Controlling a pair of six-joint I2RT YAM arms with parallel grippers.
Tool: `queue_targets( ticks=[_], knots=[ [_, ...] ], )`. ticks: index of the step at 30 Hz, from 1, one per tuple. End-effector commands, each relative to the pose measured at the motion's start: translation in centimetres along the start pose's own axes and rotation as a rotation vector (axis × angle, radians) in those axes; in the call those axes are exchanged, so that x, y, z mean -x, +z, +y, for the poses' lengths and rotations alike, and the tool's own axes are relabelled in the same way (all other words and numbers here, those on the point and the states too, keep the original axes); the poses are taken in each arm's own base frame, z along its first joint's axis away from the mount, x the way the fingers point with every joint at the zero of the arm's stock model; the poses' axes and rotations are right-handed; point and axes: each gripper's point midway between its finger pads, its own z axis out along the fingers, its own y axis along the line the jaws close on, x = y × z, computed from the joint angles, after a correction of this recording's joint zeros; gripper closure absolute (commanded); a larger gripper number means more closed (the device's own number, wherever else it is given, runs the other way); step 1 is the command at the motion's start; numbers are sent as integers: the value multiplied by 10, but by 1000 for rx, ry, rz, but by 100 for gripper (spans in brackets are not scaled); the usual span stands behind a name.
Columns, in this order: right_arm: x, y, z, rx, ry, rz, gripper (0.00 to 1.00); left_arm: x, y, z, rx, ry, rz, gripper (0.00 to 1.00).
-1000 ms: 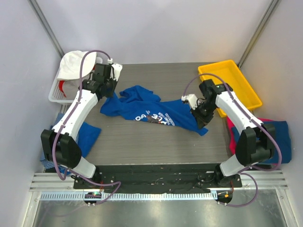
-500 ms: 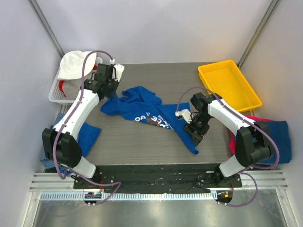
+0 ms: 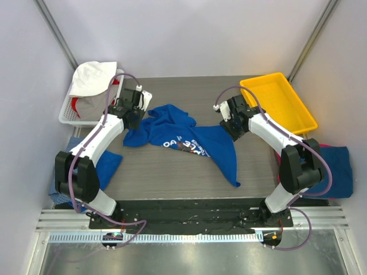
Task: Fold and stack the t-shirts
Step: Flatten out the tshirt
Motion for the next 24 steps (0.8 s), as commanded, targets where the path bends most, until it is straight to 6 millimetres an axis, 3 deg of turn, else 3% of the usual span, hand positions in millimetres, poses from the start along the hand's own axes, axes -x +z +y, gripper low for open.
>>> queue_targets(
  ticks=[1,4,11,17,24],
  knots=[
    [52,10,-44,-187,115,-138,55,0,7,6,50,14,-18,100],
    [60,30,-43,-168,110,-125,55,-7,14,4,48,20,15,100],
    [75,72,-50,-90,140,-110,55,-3,25,2,44,12,42,100],
    [76,89,-57,-48,162,-104,51,-1,28,2,45,22,41,100],
    [81,90,-51,65,199,-113,47,0,31,-1,32,19,39,100]
  ],
)
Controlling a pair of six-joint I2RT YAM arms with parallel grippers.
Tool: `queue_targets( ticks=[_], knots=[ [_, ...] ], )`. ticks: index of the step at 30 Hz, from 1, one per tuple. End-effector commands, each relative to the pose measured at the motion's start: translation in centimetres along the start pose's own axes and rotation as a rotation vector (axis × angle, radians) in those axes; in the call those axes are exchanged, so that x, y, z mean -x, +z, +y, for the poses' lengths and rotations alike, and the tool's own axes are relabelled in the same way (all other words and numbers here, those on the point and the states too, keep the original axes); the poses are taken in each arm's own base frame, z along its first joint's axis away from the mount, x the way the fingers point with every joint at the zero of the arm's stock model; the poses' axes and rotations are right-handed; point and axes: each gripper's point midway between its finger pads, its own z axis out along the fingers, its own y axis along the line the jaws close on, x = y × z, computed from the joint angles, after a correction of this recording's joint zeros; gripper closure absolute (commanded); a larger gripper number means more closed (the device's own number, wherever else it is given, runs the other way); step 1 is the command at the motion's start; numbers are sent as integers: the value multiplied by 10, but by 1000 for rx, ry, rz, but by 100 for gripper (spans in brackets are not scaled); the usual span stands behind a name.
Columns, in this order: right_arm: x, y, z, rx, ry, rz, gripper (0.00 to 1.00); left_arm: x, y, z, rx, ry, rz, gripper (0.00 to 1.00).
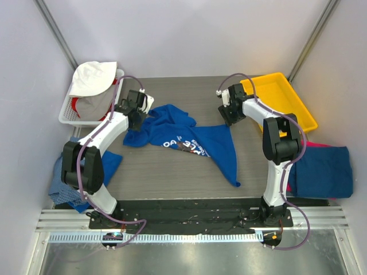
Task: Fold and stack the t-shirts
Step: Flatten out the tshirt
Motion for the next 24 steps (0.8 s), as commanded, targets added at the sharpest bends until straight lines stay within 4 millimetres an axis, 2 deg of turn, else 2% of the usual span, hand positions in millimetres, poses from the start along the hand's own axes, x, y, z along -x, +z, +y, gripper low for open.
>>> queue_targets(
  ticks=[1,13,24],
  knots=[
    [22,-8,5,82,40,-63,47,21,-4,4,10,-6,-61,100],
    [21,-5,18,159,66,-54,47,20,-7,6,16,0,-66,100],
    [17,11,23,202,69,-31,48,19,-10,7,19,-2,-70,100]
  ],
)
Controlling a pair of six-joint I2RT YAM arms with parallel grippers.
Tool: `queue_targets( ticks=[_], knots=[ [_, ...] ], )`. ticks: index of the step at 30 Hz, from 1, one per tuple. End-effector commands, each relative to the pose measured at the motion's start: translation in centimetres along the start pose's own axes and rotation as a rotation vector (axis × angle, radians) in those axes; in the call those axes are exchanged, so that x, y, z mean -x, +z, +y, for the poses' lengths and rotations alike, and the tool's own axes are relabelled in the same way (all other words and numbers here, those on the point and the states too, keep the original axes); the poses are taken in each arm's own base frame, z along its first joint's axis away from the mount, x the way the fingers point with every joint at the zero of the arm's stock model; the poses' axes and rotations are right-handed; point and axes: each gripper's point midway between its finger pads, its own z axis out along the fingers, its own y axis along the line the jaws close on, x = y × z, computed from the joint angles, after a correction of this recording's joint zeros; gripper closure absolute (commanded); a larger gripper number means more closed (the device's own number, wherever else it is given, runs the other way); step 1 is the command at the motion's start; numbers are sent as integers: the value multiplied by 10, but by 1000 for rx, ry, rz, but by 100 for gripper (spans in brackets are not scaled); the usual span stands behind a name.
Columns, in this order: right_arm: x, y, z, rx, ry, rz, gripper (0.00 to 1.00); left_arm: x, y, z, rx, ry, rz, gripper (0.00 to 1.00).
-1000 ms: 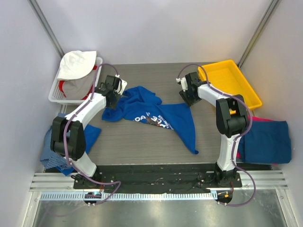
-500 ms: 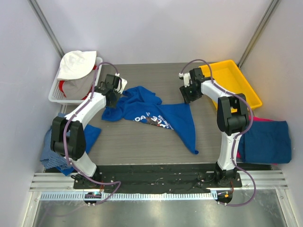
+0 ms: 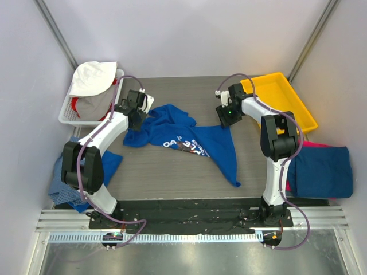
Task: Fold and stack the t-shirts
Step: Flatten out the tshirt
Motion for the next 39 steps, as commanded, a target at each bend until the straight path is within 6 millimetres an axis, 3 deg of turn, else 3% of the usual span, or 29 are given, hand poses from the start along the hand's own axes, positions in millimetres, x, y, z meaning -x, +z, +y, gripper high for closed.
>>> queue_targets(
  ticks=[1,5,15,19,22,24,25,26,28,29,30,31,32,37,39],
  knots=[
    [11,3,2,34,10,-27,48,18,-9,6,17,-2,-64,100],
    [8,8,3,50,13,-13,55,15,-7,5,16,0,-60,100],
    [-8,-6,3,27,8,18,99,24,-8,6,19,-8,-85,100],
    [-4,-24,-2,-17,-2,-1,99,42,-12,11,26,-21,-126,100],
    [13,-52,-14,-90,-21,-30,99,69,-25,25,63,-42,-200,100],
    [35,-80,-26,-159,-35,-68,99,97,-42,39,102,-63,-278,100],
    [56,-99,-32,-193,-41,-118,99,106,-48,45,116,-73,-303,100],
    [59,-113,-40,-244,-40,-109,99,125,-63,55,142,-89,-356,100],
    [75,-138,-44,-282,-44,-151,99,141,-75,65,166,-102,-398,100],
    [90,-162,-50,-323,-40,-189,99,156,-91,74,187,-118,-444,100],
    [96,-173,-52,-337,-41,-207,99,163,-97,79,197,-127,-462,100],
    [115,-198,-55,-367,-46,-267,99,169,-101,83,207,-132,-476,100],
    [116,-208,-56,-379,-46,-265,99,180,-114,91,226,-146,-514,100],
    [139,-273,-68,-501,-51,-373,99,197,-145,123,336,-228,-600,100],
    [142,-287,-70,-534,-53,-408,99,199,-161,135,384,-267,-646,100]
  ],
)
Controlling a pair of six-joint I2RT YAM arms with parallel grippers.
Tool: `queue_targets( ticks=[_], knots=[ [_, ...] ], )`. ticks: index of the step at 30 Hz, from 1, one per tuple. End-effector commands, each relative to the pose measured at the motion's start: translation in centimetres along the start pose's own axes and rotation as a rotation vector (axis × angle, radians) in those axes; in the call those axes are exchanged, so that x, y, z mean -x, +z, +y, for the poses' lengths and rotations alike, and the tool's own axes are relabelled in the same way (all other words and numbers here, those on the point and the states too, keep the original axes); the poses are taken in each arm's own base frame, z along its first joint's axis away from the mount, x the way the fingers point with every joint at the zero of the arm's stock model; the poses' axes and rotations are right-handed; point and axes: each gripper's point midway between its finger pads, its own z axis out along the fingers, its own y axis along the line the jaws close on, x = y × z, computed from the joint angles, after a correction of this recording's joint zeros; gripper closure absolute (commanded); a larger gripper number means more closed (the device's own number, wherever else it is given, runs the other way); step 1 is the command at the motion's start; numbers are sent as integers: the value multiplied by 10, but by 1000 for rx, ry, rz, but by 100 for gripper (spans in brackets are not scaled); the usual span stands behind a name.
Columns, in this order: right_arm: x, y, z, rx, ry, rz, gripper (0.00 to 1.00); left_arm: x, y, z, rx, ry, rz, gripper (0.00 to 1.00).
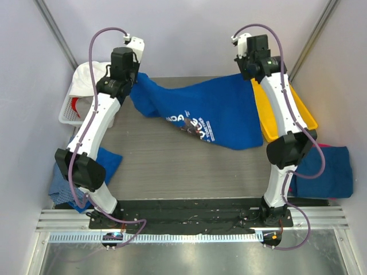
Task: Fold and stack the t-shirts
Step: Flatten out the tshirt
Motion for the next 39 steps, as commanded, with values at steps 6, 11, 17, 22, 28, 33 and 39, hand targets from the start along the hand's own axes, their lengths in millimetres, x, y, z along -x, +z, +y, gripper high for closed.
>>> queue_targets(
  ticks=[6,11,17,22,28,33,39],
  knots=[
    [29,-92,-47,-184,12,-166,99,52,-35,53,158,-100,-198,100],
    [22,-116,-39,-135,16,-177,99,48,-51,40,49,-74,-171,100],
    [31,-128,-52,-202,13,-230,99,70,-70,60,111,-70,-272,100],
    [62,-132,-70,-278,13,-335,99,114,-76,75,161,-86,-426,100],
    [80,-135,-78,-307,18,-387,99,169,-88,93,199,-83,-547,100],
    [94,-143,-89,-372,8,-463,99,211,-118,115,260,-55,-688,100],
    [107,-139,-99,-422,-41,-480,99,236,-129,110,253,-16,-789,100]
  ],
)
